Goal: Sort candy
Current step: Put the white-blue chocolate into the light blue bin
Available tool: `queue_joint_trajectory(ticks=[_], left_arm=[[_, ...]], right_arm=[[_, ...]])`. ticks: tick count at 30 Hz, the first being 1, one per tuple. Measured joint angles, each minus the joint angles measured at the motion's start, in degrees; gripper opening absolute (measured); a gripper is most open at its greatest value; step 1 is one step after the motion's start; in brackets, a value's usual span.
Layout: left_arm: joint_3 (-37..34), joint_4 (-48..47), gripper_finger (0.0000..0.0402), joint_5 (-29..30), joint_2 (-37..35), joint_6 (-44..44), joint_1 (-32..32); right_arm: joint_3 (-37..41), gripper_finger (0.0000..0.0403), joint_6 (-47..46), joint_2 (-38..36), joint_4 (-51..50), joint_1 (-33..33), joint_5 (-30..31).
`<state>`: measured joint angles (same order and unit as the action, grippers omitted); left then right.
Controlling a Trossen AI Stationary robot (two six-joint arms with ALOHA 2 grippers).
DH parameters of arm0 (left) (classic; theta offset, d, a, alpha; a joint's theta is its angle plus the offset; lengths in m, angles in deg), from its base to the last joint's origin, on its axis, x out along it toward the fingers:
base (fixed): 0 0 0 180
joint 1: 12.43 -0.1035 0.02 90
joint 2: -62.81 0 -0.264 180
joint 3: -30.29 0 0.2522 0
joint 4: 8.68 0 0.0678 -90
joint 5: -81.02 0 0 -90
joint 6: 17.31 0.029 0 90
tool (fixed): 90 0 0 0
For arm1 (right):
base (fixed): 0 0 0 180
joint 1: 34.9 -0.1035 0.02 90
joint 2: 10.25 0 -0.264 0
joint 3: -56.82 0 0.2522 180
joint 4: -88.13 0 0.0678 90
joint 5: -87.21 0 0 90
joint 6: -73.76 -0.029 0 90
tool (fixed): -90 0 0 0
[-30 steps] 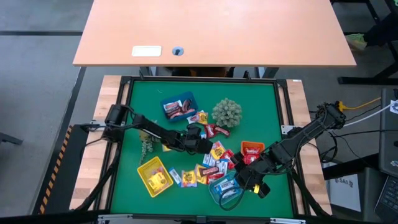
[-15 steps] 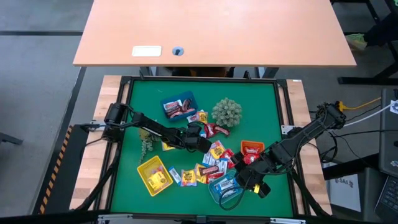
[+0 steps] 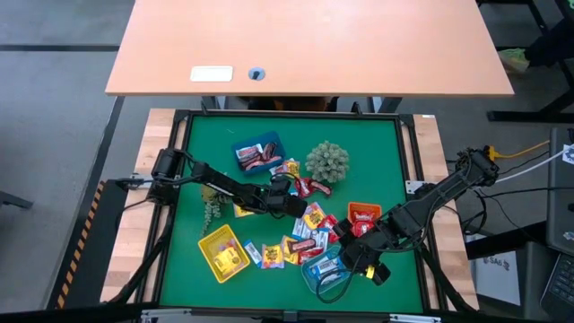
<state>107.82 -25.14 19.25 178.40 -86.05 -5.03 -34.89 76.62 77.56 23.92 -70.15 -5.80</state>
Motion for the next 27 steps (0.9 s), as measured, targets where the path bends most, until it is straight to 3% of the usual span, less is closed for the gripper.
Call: queue_joint_trajectory(ticks=[19, 27], left_arm=[[0.44, -5.19, 0.0203, -2.45, -0.22, -3.18, 0.11], [0.21, -5.65, 0.017, -2.18, -0.26, -3.08, 0.15]], right_arm=[[0.04, 0.0214, 0.0, -0.02, -7.52, 0.02, 1.51], [0.04, 0.0214, 0.0, -0.04, -10.67, 0.0, 1.51]])
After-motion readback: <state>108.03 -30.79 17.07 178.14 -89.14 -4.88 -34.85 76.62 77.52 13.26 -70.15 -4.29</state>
